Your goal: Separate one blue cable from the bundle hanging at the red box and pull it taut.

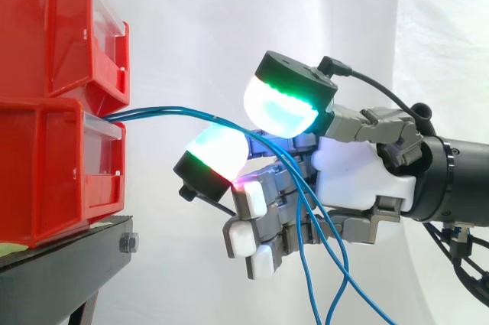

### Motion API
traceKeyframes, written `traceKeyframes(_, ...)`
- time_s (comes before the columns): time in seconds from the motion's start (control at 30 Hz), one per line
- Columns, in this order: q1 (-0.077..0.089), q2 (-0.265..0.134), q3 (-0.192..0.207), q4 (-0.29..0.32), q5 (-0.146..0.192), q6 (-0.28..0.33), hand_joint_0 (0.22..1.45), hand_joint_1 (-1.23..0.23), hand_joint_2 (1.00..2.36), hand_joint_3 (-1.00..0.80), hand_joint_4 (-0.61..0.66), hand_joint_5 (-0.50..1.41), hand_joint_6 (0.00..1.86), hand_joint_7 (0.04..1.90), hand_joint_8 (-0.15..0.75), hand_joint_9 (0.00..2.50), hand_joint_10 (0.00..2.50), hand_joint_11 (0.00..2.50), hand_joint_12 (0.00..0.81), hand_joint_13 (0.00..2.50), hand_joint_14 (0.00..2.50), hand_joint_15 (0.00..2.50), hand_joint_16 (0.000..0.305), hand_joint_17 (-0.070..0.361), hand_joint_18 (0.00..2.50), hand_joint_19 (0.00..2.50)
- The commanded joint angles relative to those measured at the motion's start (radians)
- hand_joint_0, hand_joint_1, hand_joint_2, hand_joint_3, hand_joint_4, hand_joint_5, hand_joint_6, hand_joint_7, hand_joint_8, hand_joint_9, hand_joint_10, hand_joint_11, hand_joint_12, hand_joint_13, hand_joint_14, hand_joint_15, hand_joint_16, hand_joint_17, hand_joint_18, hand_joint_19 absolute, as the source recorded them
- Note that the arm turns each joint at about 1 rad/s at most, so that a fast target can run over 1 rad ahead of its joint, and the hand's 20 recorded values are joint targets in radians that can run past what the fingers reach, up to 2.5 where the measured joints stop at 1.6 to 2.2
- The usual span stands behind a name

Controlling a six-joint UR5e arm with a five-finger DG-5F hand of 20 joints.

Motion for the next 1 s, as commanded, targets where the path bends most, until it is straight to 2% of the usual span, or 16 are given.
traceKeyframes(0.0,0.001,0.001,0.0,-0.001,-0.002,-0.003,0.67,-0.66,1.01,-0.3,0.25,-0.11,0.53,1.32,0.37,0.92,0.01,0.68,0.408,0.92,0.01,0.42,0.048,0.108,0.87,0.47)
traceKeyframes(0.5,0.002,0.001,0.0,0.004,0.001,-0.003,0.61,-0.63,1.0,-0.44,0.26,-0.1,0.58,1.27,0.377,0.95,0.02,0.7,0.405,0.95,0.01,0.44,0.047,0.107,0.88,0.48)
traceKeyframes(0.8,0.002,0.001,0.0,-0.001,0.001,-0.003,0.66,-0.67,1.02,-0.14,0.26,-0.1,0.58,1.27,0.381,0.97,0.01,0.68,0.422,0.98,0.01,0.43,0.05,0.113,0.93,0.47)
traceKeyframes(0.97,0.002,0.001,0.0,-0.001,0.003,-0.003,0.67,-0.72,1.01,-0.14,0.27,-0.12,0.61,1.23,0.384,0.95,0.01,0.68,0.422,0.97,0.01,0.43,0.051,0.114,0.93,0.46)
